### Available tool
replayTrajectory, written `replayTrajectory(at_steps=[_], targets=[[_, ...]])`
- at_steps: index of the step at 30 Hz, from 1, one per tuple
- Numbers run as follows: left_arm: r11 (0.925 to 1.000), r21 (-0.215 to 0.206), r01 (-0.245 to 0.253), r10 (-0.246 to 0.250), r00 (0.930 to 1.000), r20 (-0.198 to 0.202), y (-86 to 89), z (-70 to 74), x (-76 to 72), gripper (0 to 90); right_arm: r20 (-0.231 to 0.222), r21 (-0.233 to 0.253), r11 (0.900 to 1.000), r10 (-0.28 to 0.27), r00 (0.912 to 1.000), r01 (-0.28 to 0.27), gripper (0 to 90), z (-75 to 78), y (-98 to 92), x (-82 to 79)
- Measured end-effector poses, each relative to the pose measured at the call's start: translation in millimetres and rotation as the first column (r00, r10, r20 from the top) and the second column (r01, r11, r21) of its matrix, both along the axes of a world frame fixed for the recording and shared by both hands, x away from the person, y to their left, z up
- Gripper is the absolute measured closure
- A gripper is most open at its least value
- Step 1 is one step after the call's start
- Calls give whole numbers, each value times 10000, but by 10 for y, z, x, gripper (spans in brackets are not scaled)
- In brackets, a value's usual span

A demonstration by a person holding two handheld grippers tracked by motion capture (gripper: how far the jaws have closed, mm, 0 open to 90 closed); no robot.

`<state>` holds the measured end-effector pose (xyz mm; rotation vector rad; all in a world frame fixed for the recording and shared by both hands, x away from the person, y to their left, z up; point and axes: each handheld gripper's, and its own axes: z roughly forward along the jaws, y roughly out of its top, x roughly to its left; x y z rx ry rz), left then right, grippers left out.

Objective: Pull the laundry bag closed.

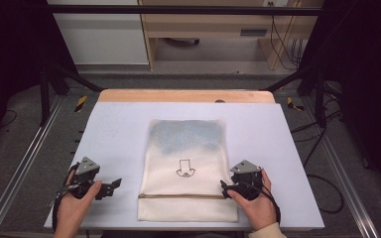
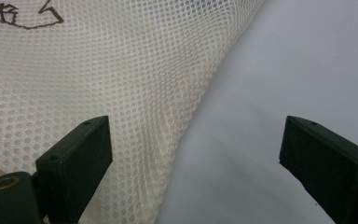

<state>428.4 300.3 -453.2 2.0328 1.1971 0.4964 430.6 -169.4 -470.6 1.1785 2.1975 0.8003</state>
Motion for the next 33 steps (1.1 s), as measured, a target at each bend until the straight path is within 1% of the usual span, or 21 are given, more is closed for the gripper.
replayTrajectory(at_steps=[2,6,10,12,14,18,19,20,21,22,23,24,25,26,27,28,29,30,31,32,33], targets=[[10000,85,-35,35,10000,-31,4,-1,-6,54,66,145,9999,19,10000,-20,107,7,9,-7],[10000,64,-55,56,9998,-165,17,-2,-26,56,199,89,9997,208,9996,-210,118,22,36,-24],[9997,-196,-110,104,9995,-284,29,-5,-82,56,41,149,9994,313,9995,-314,120,42,74,-34],[9996,-273,-90,82,9995,-317,28,-1,-119,56,-33,46,9976,686,9976,-686,117,90,126,-37],[9997,-229,-39,30,9992,-389,16,1,-153,56,-65,77,9968,792,9968,-791,118,113,148,-35],[9998,-190,67,-75,9991,-411,-34,-6,-191,56,-257,-84,9910,1335,9907,-1338,120,217,253,-32],[9998,-177,96,-104,9991,-418,-46,-9,-204,56,-269,-139,9887,1488,9885,-1492,122,243,282,-32],[9996,-196,190,-198,9989,-429,-69,-11,-238,56,-463,-261,9832,1794,9827,-1807,118,292,355,-27],[9996,-196,190,-198,9989,-429,-69,-11,-238,56,-463,-261,9832,1794,9827,-1807,118,292,355,-27],[9995,-206,236,-244,9989,-405,-77,-8,-258,56,-590,-304,9748,2191,9739,-2211,119,328,432,-23],[9995,-224,220,-228,9992,-336,-84,-5,-280,56,-590,-304,9748,2191,9739,-2211,119,328,432,-23],[9992,-269,280,-287,9992,-274,-98,-2,-320,55,-721,-437,9659,2517,9651,-2552,119,361,520,-22],[9992,-269,280,-287,9992,-274,-98,-2,-320,55,-721,-437,9659,2517,9651,-2552,119,361,520,-22],[9992,-235,313,-318,9993,-192,-107,-2,-354,55,-834,-642,9566,2788,9567,-2844,121,397,604,-19],[9992,-235,313,-318,9993,-192,-107,-2,-354,55,-834,-642,9566,2788,9567,-2844,121,397,604,-19],[9991,-201,371,-374,9992,-156,-109,-2,-366,55,-948,-693,9466,3080,9466,-3149,123,430,686,-12],[9989,-196,421,-423,9991,-101,-110,1,-376,55,-948,-693,9466,3080,9466,-3149,132,430,686,-12],[9988,-244,418,-418,9991,-12,-110,5,-384,55,-850,-681,9435,3183,9442,-3242,141,447,724,-12],[9988,-257,410,-411,9992,-8,-105,11,-393,55,-892,-696,9388,3310,9394,-3374,142,469,758,-10],[9989,-254,382,-382,9993,-25,-100,14,-404,56,-854,-705,9303,3540,9313,-3601,164,522,825,-5],[9990,-268,357,-359,9993,-71,-93,15,-414,56,-845,-748,9266,3623,9282,-3685,167,550,857,0]])
